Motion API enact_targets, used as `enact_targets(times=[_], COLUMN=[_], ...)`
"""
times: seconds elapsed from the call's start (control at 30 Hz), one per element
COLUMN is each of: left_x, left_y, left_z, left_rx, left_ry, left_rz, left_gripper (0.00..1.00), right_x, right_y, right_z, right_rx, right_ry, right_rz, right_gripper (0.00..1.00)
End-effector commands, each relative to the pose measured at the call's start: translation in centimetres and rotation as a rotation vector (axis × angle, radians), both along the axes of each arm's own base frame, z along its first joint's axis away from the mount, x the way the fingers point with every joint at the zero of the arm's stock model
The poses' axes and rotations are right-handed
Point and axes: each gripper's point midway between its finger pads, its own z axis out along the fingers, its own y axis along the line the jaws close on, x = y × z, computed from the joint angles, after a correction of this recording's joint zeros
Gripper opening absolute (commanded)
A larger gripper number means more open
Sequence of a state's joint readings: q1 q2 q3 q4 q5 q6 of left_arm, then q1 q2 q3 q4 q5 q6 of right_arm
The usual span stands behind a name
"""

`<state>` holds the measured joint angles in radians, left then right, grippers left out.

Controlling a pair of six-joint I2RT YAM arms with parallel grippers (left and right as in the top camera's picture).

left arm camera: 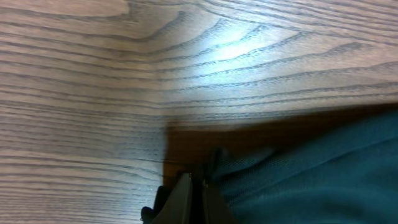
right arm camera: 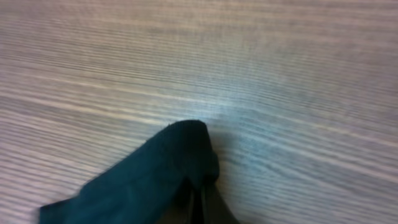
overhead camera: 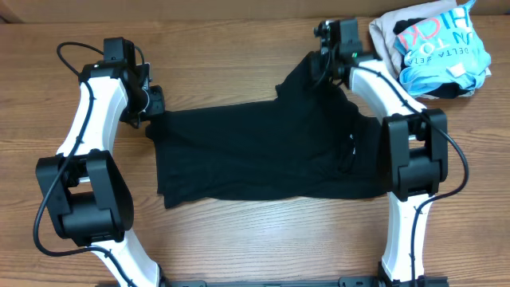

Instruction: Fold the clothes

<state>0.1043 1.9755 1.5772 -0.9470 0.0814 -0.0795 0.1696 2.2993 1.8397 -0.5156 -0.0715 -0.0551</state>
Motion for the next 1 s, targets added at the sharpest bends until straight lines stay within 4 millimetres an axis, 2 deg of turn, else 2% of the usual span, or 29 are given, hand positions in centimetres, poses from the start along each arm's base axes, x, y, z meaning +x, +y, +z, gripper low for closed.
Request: enact_targets(times=[0.0, 0.07, 0.1, 0.2, 0.23, 0.27, 0.43, 0.6, 0.77, 0.97], left_x=[-0.1, -0.2, -0.4, -0.8, -1.0, -1.1, -2.1, -3.8, -6.6, -8.5], left_y=[0.8, 0.8, 0.9, 1.2, 1.7, 1.9, 2.5, 2.1, 1.6, 0.6], left_z=[0.0, 0.0, 0.1, 0.5, 0.9, 1.1, 2.1, 2.1, 2.0, 1.8], left_rx=[0.037, 0.036, 0.036, 0.035, 0.034, 0.034, 0.029, 0.022, 0.010, -0.030], left_ry=[0.004, 0.007, 0.013, 0.026, 0.037, 0.041, 0.082, 0.152, 0.263, 0.340], left_rz=[0.022, 0.024, 0.027, 0.033, 0.043, 0.049, 0.057, 0.019, -0.024, -0.046], left_gripper=[0.04, 0.04, 0.04, 0.04, 0.04, 0.04, 0.04, 0.04, 0.04, 0.04], right_x=[0.7, -0.6, -2.0, -4.9, -7.1, -7.9, -11.2, -14.1, -16.3, -19.0], right_y=[-1.0, -1.6, -2.1, -2.7, -2.9, -3.1, -5.0, -6.8, -7.5, -7.5], right_z=[7.2, 8.6, 9.1, 9.3, 9.3, 9.2, 9.7, 10.4, 9.6, 7.0], right_rx=[0.022, 0.015, 0.008, 0.031, 0.074, 0.092, 0.131, 0.138, 0.112, 0.123], right_ry=[-0.071, -0.026, 0.028, 0.141, 0.228, 0.262, 0.385, 0.477, 0.576, 0.672], right_rz=[-0.015, -0.022, -0.029, -0.025, -0.015, -0.015, -0.062, -0.123, -0.167, -0.227], right_gripper=[0.04, 0.04, 0.04, 0.04, 0.04, 0.04, 0.04, 0.04, 0.04, 0.04])
